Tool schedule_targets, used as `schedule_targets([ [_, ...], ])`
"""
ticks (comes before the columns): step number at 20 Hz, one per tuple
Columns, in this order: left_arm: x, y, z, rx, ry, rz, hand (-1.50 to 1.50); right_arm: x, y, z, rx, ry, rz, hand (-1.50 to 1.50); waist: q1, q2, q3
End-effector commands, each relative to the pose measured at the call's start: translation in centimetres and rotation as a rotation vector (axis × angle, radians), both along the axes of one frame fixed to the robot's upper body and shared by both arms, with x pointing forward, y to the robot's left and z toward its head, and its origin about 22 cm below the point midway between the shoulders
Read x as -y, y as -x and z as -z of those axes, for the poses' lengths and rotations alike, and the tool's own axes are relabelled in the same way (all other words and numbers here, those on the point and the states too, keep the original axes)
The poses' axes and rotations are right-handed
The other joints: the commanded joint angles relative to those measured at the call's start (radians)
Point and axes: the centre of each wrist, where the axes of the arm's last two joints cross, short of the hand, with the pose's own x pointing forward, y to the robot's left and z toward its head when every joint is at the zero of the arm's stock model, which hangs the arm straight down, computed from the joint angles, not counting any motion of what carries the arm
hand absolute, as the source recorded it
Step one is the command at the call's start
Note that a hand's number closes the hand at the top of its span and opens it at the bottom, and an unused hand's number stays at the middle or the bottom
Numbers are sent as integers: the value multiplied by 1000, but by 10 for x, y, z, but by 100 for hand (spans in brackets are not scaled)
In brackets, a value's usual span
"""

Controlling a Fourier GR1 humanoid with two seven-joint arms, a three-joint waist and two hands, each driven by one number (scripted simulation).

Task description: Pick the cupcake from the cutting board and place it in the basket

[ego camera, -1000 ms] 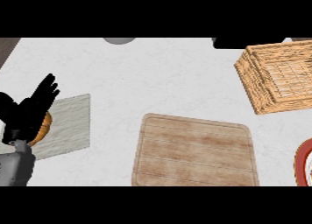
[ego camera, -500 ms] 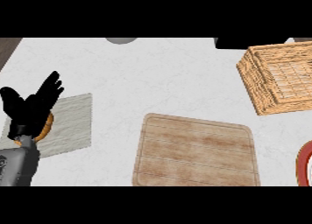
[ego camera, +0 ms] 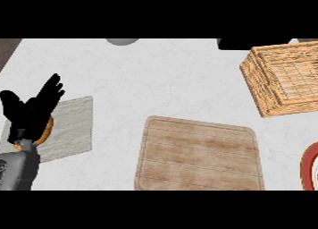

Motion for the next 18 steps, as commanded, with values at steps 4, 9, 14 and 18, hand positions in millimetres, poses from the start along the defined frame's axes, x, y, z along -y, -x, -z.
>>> schedule_targets([
  [4, -17, 2, 12, 12, -15, -20, 0, 18, -32, 42, -19, -51, -8, 150, -11, -2, 0],
  [9, 9, 9, 7, 16, 1, 5, 0, 26, -53, 71, 5, -137, 211, -150, 3, -1, 1],
  [14, -2, 5, -2, -7, -7, -14, 0, 40, -90, 73, -32, -113, 136, -150, 1, 0, 1],
  [18, 7, -4, 7, 14, 10, -20, 0, 28, -103, 77, -6, -119, 58, -150, -5, -1, 0],
])
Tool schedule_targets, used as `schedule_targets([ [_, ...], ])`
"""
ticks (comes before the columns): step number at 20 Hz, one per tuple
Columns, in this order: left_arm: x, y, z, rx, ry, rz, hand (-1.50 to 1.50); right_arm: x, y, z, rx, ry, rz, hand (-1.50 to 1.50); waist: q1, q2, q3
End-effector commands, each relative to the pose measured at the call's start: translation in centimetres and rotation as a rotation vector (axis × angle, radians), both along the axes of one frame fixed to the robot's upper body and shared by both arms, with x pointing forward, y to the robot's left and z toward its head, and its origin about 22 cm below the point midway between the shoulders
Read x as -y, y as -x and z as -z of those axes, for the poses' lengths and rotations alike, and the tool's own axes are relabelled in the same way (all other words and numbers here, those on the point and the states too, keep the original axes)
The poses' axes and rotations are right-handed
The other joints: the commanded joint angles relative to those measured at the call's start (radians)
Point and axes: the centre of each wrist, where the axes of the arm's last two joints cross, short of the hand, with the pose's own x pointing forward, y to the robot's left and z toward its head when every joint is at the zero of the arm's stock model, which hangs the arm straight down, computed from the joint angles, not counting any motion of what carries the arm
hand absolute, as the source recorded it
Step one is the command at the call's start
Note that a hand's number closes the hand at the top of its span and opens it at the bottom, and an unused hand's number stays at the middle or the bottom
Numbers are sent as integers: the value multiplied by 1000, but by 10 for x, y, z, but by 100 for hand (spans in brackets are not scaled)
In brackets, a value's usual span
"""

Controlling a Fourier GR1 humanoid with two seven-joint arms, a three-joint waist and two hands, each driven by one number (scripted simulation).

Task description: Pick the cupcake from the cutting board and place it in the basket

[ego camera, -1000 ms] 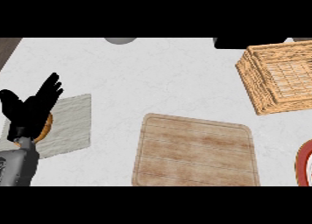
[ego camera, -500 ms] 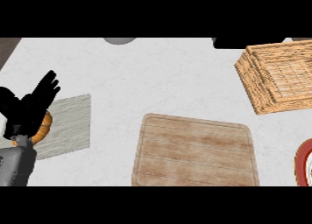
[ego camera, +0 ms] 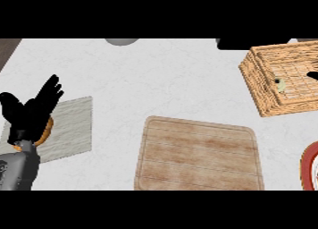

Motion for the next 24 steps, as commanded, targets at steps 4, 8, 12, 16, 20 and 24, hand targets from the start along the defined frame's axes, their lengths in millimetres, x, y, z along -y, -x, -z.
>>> schedule_targets([
  [4, 3, -3, 2, -12, -19, -10, 0, 16, -2, -12, 62, -138, -21, -150, -12, -3, -1],
  [8, 1, -8, 0, -17, -13, 0, 0, 40, -4, -24, 103, -373, 96, -150, -13, 0, 0],
  [12, -4, -3, -10, 5, -7, 3, 0, 99, 27, -36, 105, -514, 174, -150, -5, 0, 1],
  [16, 0, 4, -13, 4, -6, 16, 0, 151, 69, -60, 84, -525, 152, -150, 10, 5, 3],
  [20, 14, -5, -3, -5, -2, 4, 0, 178, 107, -26, 30, -521, 143, -150, 10, 15, 6],
  [24, 6, -1, -7, 3, 1, -1, 0, 202, 142, -43, -45, -481, 72, -150, 11, 17, 8],
])
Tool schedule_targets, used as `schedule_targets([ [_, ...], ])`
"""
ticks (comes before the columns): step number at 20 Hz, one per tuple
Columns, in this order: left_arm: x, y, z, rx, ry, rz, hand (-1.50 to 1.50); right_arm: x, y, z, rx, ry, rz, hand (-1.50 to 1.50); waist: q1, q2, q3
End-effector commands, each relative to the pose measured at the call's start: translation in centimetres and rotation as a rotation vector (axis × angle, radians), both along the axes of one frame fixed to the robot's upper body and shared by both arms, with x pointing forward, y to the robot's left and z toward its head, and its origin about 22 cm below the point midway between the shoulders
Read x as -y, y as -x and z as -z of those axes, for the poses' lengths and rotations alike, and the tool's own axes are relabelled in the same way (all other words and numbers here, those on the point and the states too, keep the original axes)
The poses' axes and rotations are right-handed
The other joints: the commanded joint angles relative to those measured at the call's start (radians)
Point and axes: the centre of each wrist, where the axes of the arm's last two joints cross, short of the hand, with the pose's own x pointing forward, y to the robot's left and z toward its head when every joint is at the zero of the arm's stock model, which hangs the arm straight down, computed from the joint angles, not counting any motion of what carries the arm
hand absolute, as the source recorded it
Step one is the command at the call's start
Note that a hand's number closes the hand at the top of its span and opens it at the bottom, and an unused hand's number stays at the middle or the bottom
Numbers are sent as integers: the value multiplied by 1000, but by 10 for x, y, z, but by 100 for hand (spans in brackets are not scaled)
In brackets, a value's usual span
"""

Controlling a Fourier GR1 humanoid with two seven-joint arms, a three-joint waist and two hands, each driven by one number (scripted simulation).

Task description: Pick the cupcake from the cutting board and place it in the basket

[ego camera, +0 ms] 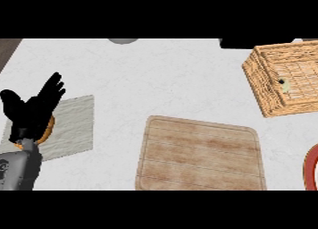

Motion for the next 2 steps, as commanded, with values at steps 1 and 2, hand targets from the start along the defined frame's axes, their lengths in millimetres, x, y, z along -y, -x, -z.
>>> schedule_targets([
  [1, -7, -3, -5, 8, -10, 0, 0, 22, 35, -6, -16, 17, -42, -150, 5, 6, 3],
  [2, -8, -3, -8, 10, 3, 13, 0, 26, 42, -2, -30, 20, -74, -150, 2, 3, 3],
])
